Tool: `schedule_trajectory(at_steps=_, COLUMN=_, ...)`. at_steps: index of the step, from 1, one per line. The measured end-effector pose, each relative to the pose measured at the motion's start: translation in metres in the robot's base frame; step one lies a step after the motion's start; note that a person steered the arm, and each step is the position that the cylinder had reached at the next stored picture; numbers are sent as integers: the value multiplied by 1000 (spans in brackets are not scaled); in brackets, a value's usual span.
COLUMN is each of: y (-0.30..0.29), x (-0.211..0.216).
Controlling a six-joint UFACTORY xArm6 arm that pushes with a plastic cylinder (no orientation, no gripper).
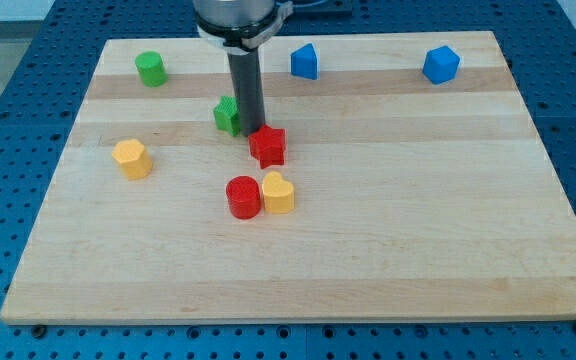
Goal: Place the red star to the bottom left of the board
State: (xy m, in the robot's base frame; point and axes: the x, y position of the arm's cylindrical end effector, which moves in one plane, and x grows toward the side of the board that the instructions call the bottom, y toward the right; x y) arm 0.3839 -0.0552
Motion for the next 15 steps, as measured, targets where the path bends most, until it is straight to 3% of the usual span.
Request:
schedule_trajectory(at_steps=6, y=82, x=12)
schedule_trajectory(at_steps=15, y=-67, x=41)
